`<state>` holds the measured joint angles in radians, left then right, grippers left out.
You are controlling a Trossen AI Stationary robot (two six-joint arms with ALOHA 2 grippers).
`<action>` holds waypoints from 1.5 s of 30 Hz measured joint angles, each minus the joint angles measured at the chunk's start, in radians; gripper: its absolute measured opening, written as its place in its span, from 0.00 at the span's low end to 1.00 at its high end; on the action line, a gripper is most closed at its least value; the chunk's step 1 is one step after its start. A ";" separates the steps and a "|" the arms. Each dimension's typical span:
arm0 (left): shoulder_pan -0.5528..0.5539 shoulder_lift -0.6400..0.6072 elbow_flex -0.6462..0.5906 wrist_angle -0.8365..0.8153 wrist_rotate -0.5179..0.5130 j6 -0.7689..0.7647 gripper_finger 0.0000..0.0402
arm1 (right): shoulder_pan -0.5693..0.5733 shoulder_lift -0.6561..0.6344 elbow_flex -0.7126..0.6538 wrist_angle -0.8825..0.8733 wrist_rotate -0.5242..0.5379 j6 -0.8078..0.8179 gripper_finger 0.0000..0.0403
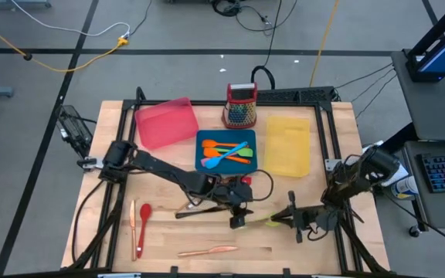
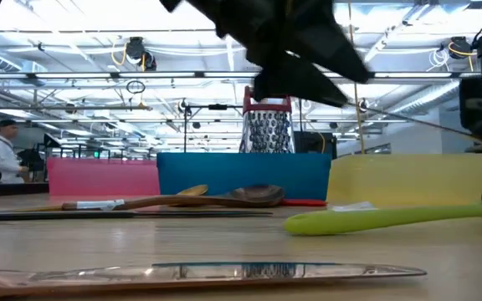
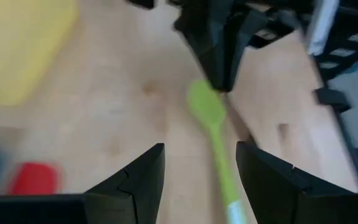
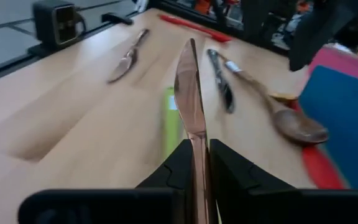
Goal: Pick & Place Kitchen Items
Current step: Put the gold table knife into the yellow bin
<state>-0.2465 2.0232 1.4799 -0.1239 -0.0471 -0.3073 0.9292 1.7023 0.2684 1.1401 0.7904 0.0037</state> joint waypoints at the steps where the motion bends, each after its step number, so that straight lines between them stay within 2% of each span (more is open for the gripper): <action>1: 0.000 -0.014 0.000 -0.033 -0.022 0.012 0.50 | -0.008 -0.028 -0.001 -0.028 0.005 -0.007 0.08; 9: 0.001 -0.145 0.000 -0.299 -0.238 0.043 0.50 | -0.066 -0.280 -0.001 -0.301 0.180 -0.020 0.08; 14: 0.001 -0.215 0.000 -0.450 -0.342 0.079 0.50 | -0.115 -0.433 -0.001 -0.510 0.359 0.010 0.08; 19: 0.002 -0.268 0.000 -0.530 -0.380 0.216 0.50 | -0.163 -0.563 -0.001 -0.637 0.511 0.032 0.09; 22: 0.002 -0.284 0.001 -0.529 -0.380 0.233 0.50 | -0.207 -0.621 -0.001 -0.690 0.582 0.040 0.08; 25: 0.002 -0.287 0.001 -0.496 -0.379 0.224 0.50 | -0.262 -0.665 -0.001 -0.741 0.589 0.081 0.07; 32: 0.003 -0.286 0.001 -0.370 -0.380 0.223 0.50 | -0.390 -0.683 -0.014 -0.899 0.506 0.276 0.09; 38: 0.003 -0.286 0.001 -0.217 -0.379 0.221 0.50 | -0.475 -0.683 -0.083 -0.899 0.483 0.440 0.08; 45: 0.003 -0.286 0.001 -0.050 -0.378 0.221 0.50 | -0.541 -0.683 -0.175 -0.899 0.399 0.619 0.08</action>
<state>-0.2436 1.7370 1.4805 -0.1739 -0.4255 -0.0868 0.3882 1.0191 0.0938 0.2416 1.1896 0.6230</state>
